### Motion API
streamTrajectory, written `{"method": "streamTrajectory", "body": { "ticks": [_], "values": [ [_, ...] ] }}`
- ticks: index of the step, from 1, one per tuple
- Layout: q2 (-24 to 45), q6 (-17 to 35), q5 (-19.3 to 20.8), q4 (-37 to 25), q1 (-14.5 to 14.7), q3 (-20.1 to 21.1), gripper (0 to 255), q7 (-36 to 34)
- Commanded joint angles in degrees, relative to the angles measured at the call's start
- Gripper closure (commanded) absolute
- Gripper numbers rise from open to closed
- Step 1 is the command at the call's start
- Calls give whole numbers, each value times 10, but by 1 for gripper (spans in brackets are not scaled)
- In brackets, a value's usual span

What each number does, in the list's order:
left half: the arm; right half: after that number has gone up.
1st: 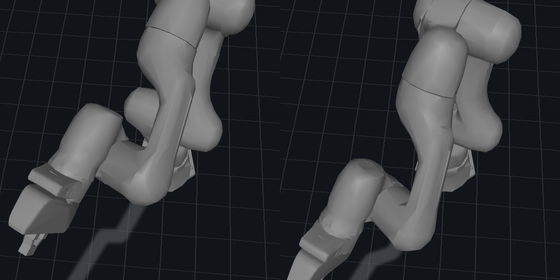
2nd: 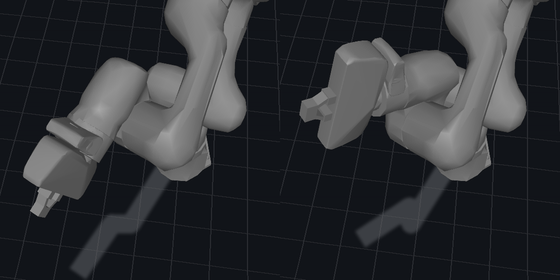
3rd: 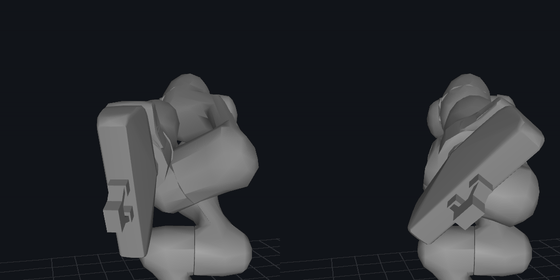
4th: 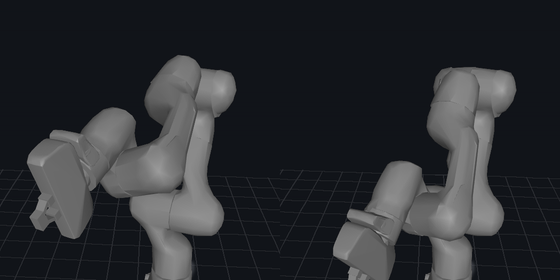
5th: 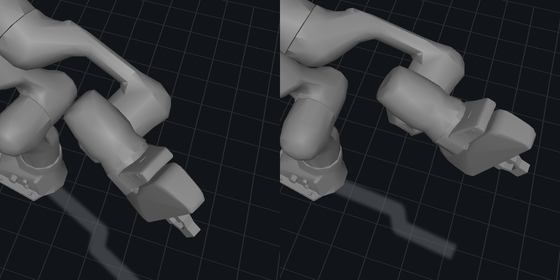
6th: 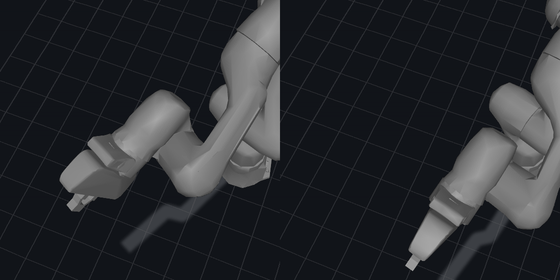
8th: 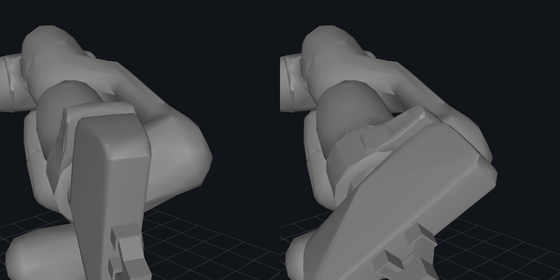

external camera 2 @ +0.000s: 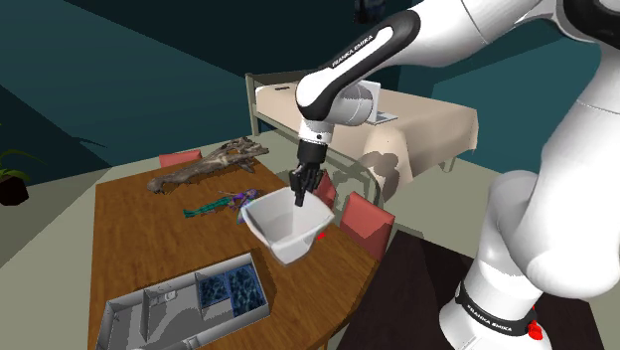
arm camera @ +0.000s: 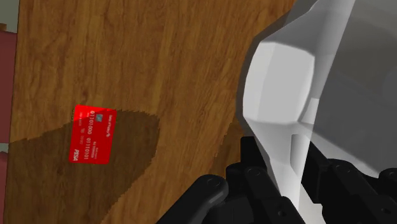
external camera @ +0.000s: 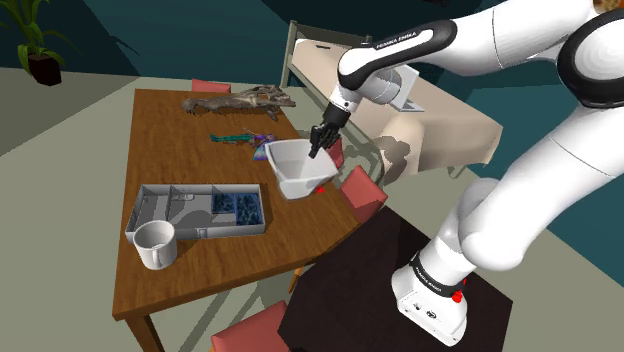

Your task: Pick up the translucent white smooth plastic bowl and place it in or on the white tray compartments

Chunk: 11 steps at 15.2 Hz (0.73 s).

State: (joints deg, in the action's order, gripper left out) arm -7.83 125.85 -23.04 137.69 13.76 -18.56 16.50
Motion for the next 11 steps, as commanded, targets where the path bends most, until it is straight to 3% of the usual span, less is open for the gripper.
{"method": "streamTrajectory", "body": {
  "ticks": [1, 11],
  "values": [
    [21, -1, -11, -29, 14, 14, 255, -22],
    [142, -13, -43, -193, 67, 67, 255, -120]
  ]
}}
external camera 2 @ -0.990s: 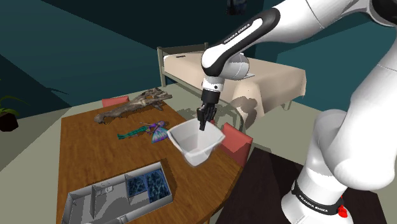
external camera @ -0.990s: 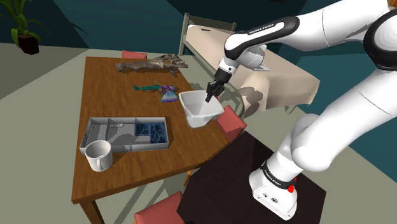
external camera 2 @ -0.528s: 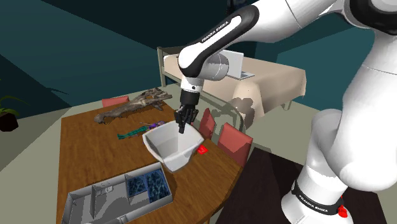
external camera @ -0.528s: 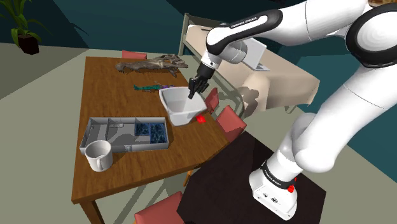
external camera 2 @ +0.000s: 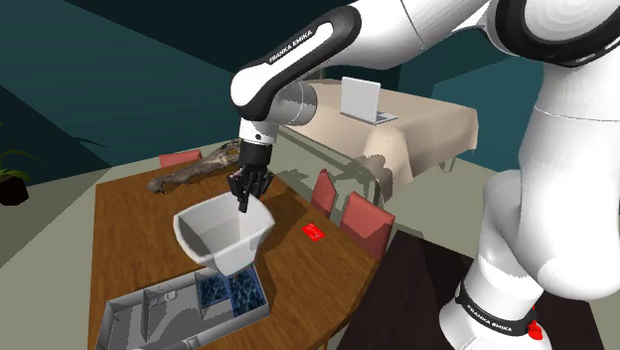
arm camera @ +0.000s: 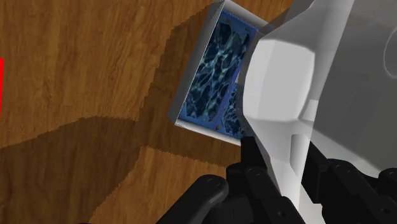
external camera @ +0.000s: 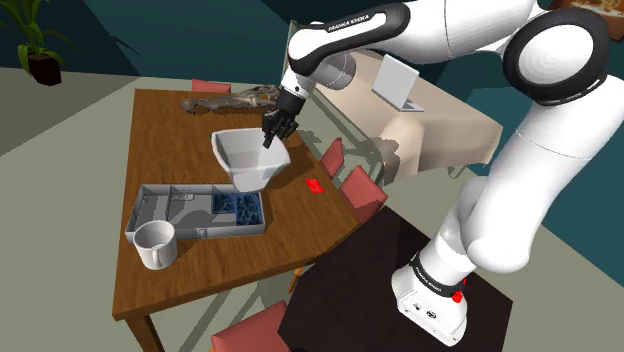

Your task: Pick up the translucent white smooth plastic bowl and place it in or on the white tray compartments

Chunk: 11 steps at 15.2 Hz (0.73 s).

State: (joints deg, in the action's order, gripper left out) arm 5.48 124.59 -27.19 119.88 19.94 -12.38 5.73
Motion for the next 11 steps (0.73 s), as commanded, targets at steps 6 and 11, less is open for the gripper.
{"method": "streamTrajectory", "body": {
  "ticks": [6, 11],
  "values": [
    [97, -25, -4, -144, 29, 27, 255, -73],
    [144, -28, -6, -202, 37, 36, 255, -94]
  ]
}}
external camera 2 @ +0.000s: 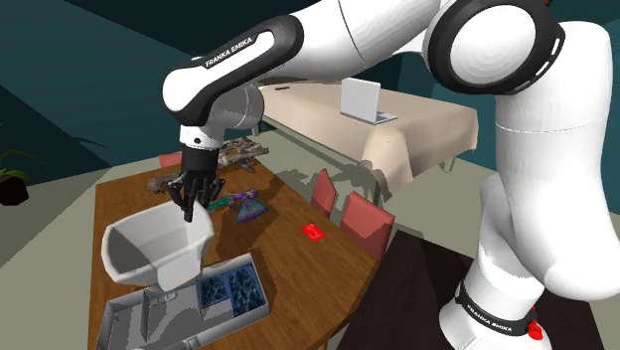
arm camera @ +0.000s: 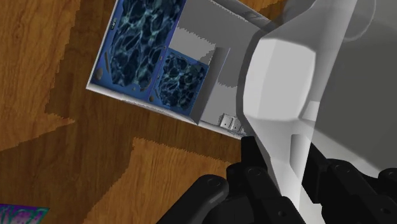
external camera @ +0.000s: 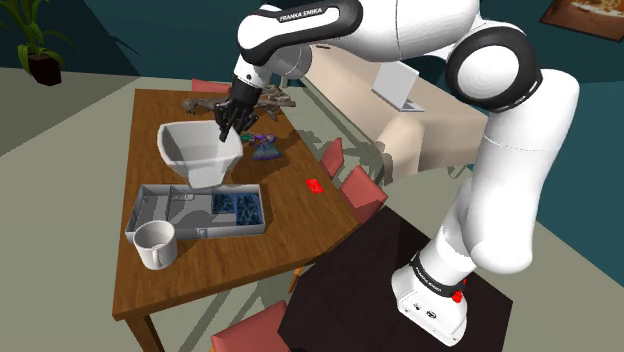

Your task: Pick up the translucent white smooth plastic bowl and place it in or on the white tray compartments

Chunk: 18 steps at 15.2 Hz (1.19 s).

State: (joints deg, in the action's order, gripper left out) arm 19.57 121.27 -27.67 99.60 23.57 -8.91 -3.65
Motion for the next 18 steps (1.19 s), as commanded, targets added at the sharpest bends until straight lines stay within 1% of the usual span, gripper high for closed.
{"method": "streamTrajectory", "body": {
  "ticks": [1, 18],
  "values": [
    [6, 11, -4, 4, 1, 2, 255, 3],
    [71, 102, -45, 40, -6, 18, 255, 57]
  ]
}}
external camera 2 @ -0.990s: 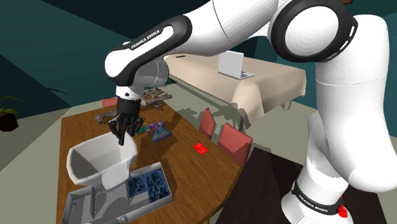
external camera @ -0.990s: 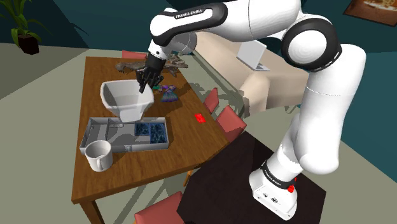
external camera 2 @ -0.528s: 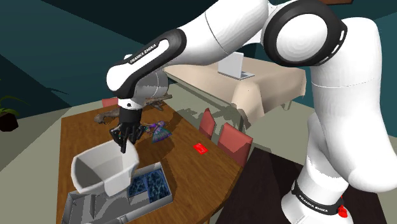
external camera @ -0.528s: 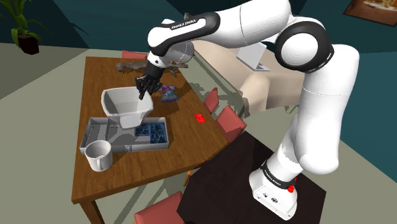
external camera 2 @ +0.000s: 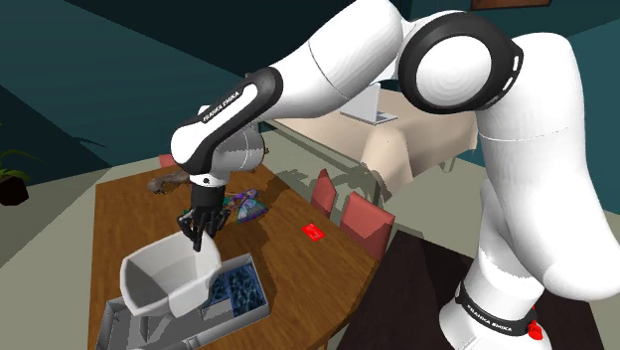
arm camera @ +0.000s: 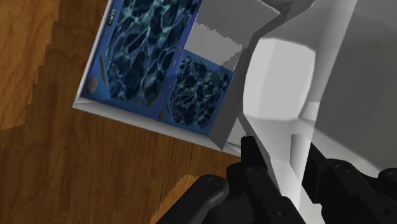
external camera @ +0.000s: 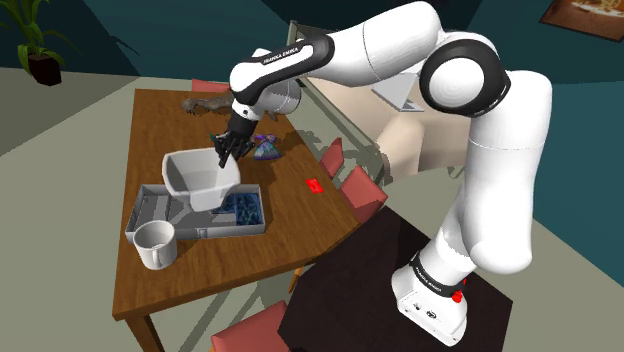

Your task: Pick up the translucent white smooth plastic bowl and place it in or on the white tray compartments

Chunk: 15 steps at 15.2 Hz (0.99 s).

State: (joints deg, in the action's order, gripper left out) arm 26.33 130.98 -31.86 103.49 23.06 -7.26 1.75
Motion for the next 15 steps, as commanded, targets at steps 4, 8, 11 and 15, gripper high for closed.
{"method": "streamTrajectory", "body": {
  "ticks": [4, 8, 11, 15],
  "values": [
    [13, 15, -8, 2, -2, 4, 255, 9],
    [13, 15, -8, 2, -1, 3, 255, 9],
    [13, 15, -8, 2, -1, 3, 0, 9],
    [13, 14, -8, 1, -1, 3, 0, 9]
  ]
}}
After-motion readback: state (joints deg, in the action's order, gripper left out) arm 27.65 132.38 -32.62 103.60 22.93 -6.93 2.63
